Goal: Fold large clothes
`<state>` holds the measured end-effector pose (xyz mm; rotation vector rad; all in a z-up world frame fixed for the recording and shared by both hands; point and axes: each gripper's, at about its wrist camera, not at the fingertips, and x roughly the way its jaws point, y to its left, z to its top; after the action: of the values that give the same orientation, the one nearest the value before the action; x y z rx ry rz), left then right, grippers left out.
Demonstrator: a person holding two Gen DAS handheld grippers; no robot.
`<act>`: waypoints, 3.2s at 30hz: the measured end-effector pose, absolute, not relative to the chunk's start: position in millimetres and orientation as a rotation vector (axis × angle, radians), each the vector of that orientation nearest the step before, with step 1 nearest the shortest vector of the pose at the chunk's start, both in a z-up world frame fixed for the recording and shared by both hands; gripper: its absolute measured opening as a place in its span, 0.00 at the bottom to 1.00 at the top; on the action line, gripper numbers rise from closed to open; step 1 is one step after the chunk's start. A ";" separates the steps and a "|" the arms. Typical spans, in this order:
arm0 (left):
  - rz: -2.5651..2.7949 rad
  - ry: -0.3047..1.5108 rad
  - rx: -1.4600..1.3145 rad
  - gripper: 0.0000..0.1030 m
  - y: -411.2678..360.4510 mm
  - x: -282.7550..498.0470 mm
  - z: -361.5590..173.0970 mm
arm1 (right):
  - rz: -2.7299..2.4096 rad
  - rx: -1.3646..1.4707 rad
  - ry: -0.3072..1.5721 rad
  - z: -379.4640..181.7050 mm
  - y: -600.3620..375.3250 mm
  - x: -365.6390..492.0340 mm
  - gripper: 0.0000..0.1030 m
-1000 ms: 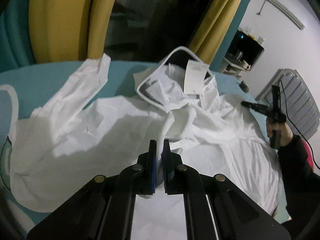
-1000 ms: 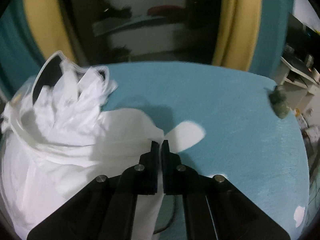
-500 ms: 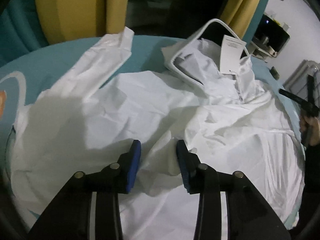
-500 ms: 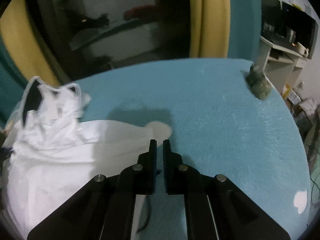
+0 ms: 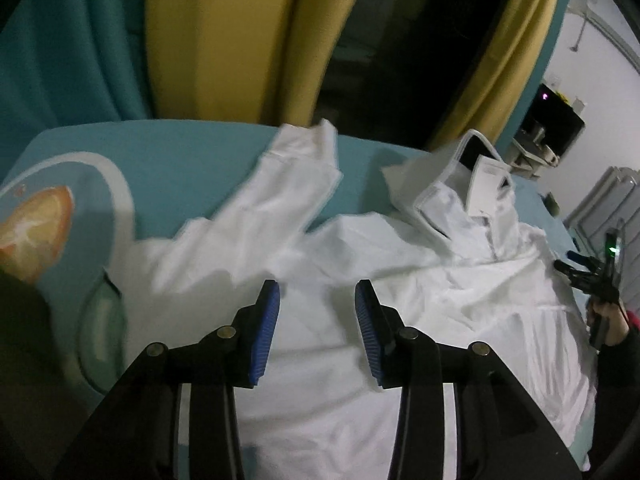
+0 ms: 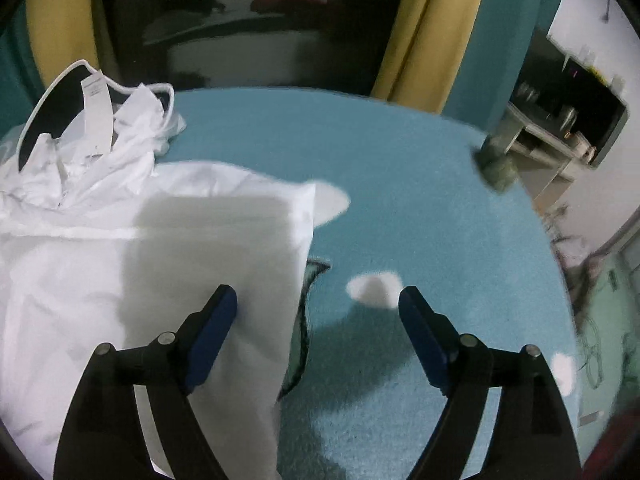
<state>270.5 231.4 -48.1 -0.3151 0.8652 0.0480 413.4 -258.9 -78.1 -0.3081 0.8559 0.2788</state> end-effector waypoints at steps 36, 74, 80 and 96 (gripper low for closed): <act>-0.088 0.428 -0.266 0.03 210.8 281.6 73.4 | 0.458 -0.150 0.810 -34.5 -236.5 357.3 0.80; -0.130 0.883 -0.421 0.56 183.5 268.6 -99.5 | 0.781 -0.281 0.830 -28.0 -89.3 366.8 0.65; -0.124 0.882 -0.368 0.56 174.8 273.7 -109.1 | 0.748 -0.559 0.985 -90.9 -29.3 378.4 0.07; -0.077 0.848 -0.268 0.56 163.3 271.1 -109.4 | 0.466 -0.291 0.800 -50.3 -191.1 329.5 0.05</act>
<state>271.1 163.3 -109.4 -0.2681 0.8479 -0.0775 329.5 -191.1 -50.3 -0.2909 0.8001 0.4656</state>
